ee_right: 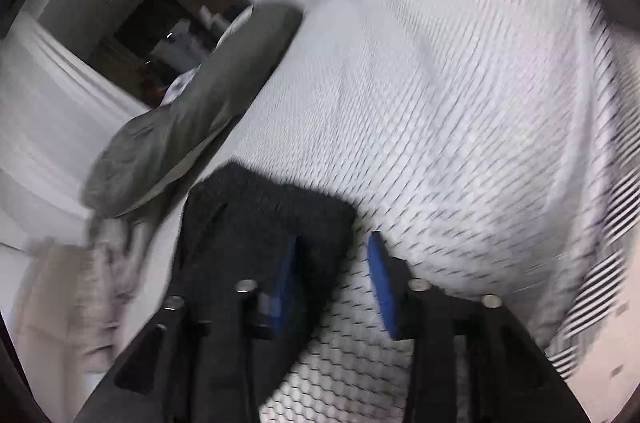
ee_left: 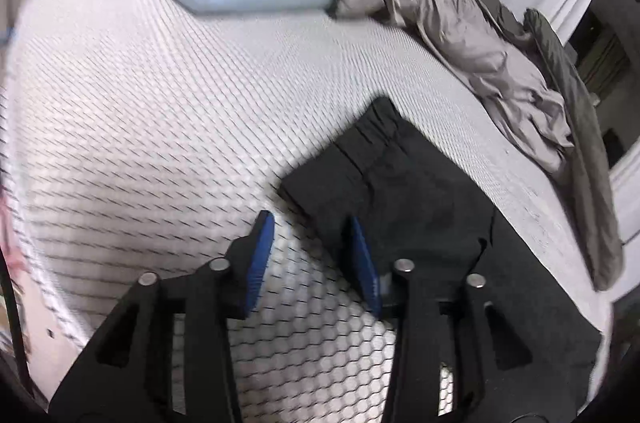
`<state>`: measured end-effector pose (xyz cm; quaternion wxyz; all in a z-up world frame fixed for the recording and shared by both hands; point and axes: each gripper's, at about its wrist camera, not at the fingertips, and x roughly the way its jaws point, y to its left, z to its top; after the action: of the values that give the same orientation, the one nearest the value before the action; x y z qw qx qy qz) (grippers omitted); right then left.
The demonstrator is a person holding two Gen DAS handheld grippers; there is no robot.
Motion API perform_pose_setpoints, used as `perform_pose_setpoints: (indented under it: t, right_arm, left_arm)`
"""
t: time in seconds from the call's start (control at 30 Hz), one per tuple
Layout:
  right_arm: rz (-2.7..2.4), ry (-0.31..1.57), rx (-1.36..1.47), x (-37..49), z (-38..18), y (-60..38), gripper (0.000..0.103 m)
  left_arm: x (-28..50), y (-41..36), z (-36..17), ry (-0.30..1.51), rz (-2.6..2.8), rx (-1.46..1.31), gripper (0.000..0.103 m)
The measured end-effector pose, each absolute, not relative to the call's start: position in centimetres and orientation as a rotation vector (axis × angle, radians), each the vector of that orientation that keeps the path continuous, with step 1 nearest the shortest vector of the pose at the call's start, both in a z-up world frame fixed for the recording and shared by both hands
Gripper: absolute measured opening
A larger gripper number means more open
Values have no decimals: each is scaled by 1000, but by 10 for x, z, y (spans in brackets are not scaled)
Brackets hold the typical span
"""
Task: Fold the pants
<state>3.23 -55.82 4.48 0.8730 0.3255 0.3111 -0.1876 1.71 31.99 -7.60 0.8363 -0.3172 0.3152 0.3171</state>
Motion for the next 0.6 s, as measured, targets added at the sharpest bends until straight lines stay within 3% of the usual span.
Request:
perform_pose_setpoints:
  t: [0.1,0.17,0.23,0.37,0.6]
  right_arm:
    - [-357,613,543,30,73,-530,47]
    - [-256,636,472,40,82,-505,59]
    - [-147,702,373,58,81,-469,81]
    - [-25,854,117,94,65,-393,83]
    - [192,1007,-65,164,42,-286,86]
  left_arm:
    - [11,308,-55,633,665,-607,68]
    - [16,291,-46,627,606,-552,72]
    - [32,267,-40,643,502,-493,80]
    - [76,213,-36,680,268,-449,82]
    - [168,92,-40,798,1,-250,85]
